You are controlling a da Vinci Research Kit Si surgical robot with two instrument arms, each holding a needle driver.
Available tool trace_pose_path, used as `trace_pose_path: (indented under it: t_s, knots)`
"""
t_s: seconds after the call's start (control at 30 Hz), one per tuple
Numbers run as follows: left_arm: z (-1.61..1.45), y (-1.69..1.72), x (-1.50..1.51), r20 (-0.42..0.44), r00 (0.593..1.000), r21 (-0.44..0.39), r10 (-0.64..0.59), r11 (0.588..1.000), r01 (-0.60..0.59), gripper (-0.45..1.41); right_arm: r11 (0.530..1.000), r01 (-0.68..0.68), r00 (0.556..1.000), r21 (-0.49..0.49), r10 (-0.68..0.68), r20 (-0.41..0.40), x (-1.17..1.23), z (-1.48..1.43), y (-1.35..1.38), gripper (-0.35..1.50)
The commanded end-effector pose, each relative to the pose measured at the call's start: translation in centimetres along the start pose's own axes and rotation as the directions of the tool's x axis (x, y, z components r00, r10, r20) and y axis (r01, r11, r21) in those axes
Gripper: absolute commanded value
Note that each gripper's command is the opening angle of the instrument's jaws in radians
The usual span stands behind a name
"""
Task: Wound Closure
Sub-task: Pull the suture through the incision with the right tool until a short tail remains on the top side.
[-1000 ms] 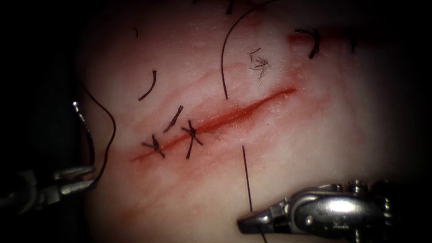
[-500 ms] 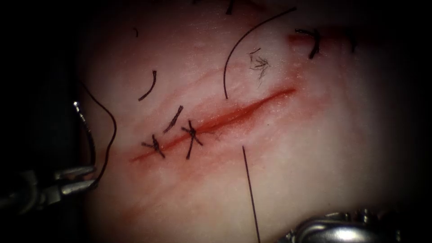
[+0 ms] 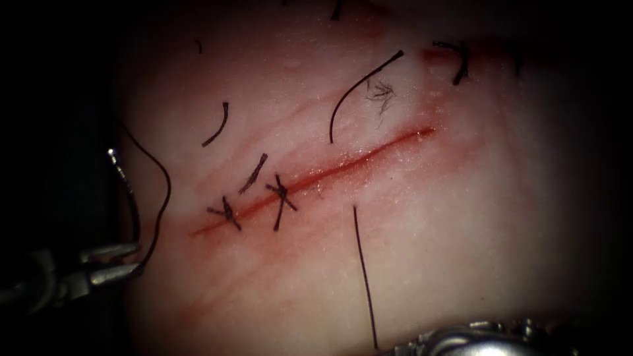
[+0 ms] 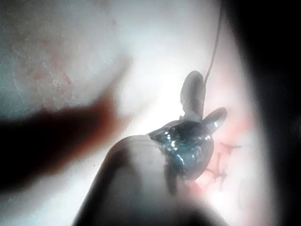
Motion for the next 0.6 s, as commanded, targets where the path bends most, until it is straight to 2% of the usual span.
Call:
trace_pose_path:
  t_s: [0.03, 0.13, 0.3, 0.43, 0.6]
  knots:
    - [0.08, -0.01, 0.01, -0.003, 1.000, 0.000, 0.002, 1.000, -0.002, -0.35, 0.999, 0.029, 1.000, -0.035, -0.029, 0.011, -0.02, -0.07, 0.28, 1.47]
    - [0.07, -0.02, 0.01, -0.003, 1.000, 0.000, 0.002, 1.000, -0.002, -0.35, 0.995, 0.062, 0.998, -0.083, -0.060, 0.033, -0.06, -0.27, 0.58, 1.47]
    - [0.08, -0.02, 0.01, -0.003, 1.000, 0.000, 0.002, 1.000, -0.002, -0.35, 0.987, 0.117, 0.992, -0.106, -0.112, 0.053, -0.14, -0.44, 0.86, 1.48]
    - [0.08, -0.01, 0.01, -0.003, 1.000, 0.000, 0.002, 1.000, -0.002, -0.35, 0.986, 0.133, 0.990, -0.099, -0.128, 0.053, -0.38, -0.38, 0.99, 1.48]
    - [0.08, -0.02, 0.01, -0.003, 1.000, 0.000, 0.002, 1.000, -0.002, -0.35, 0.982, 0.170, 0.984, -0.084, -0.166, 0.061, -0.82, -0.07, 1.00, 1.47]
